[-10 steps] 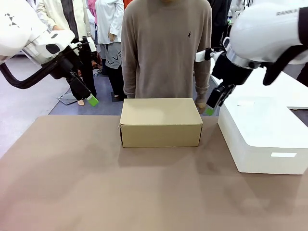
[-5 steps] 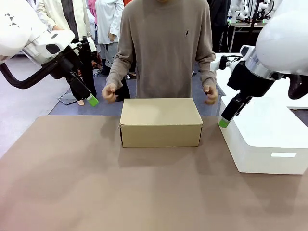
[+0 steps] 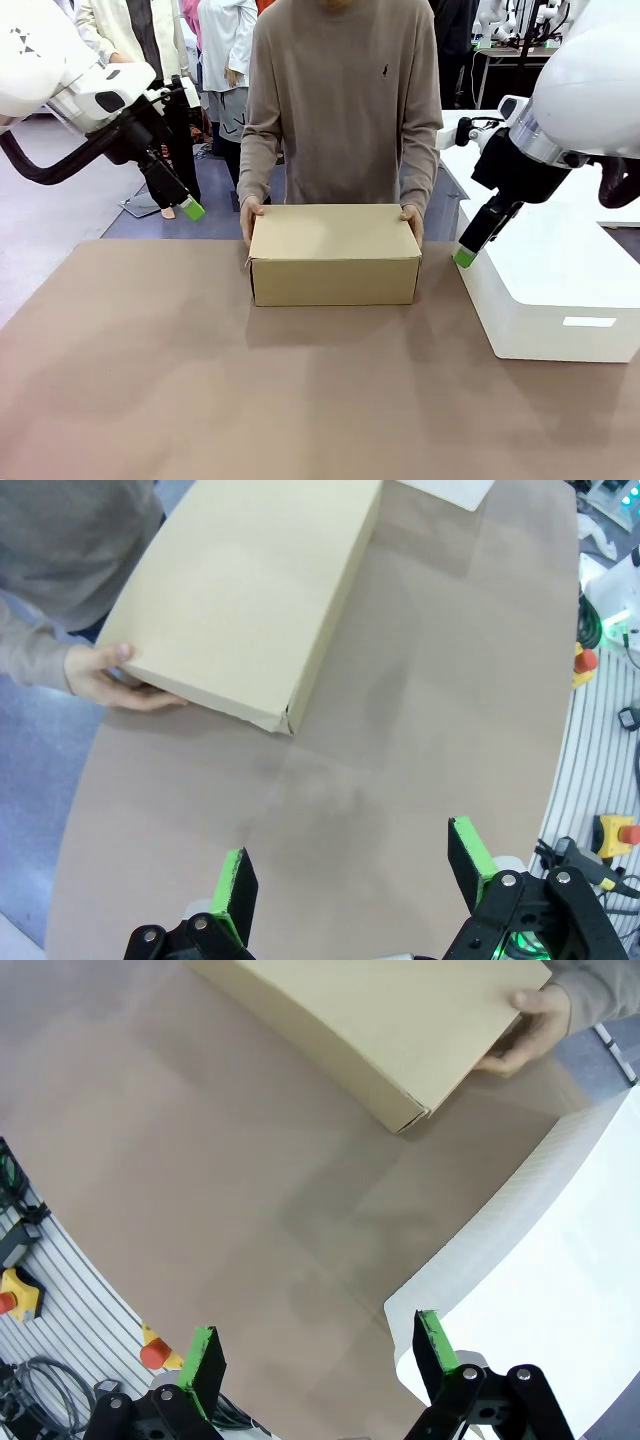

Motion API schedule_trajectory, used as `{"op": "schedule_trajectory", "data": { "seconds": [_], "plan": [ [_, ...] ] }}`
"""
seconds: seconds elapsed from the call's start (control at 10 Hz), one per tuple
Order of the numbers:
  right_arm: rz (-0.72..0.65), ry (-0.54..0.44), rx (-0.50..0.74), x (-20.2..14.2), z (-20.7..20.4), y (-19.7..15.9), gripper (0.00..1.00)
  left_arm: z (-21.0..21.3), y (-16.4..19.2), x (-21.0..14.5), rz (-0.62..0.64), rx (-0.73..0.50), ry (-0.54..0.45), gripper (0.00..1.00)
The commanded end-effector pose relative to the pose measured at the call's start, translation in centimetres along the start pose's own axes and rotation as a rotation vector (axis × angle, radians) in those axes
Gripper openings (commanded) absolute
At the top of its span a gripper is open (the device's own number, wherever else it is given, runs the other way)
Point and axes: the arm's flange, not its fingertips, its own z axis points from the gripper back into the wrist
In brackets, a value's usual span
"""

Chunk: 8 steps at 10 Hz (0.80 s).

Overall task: Pack the shoes into the box.
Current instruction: Press down on the lid of the Shoes Box.

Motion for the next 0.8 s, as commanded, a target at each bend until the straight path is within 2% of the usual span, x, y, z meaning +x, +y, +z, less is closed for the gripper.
{"op": "schedule_trajectory", "data": {
  "seconds": [0.0, 0.7],
  "plan": [
    [-0.002, 0.003, -0.007, 0.34, 0.13, -0.24, 1.00, 0.15, 0.00, 0.00, 0.009, 0.005, -0.003, 1.00],
    [-0.002, 0.003, -0.007, 0.34, 0.13, -0.24, 1.00, 0.15, 0.00, 0.00, 0.009, 0.005, -0.003, 1.00]
  ]
}}
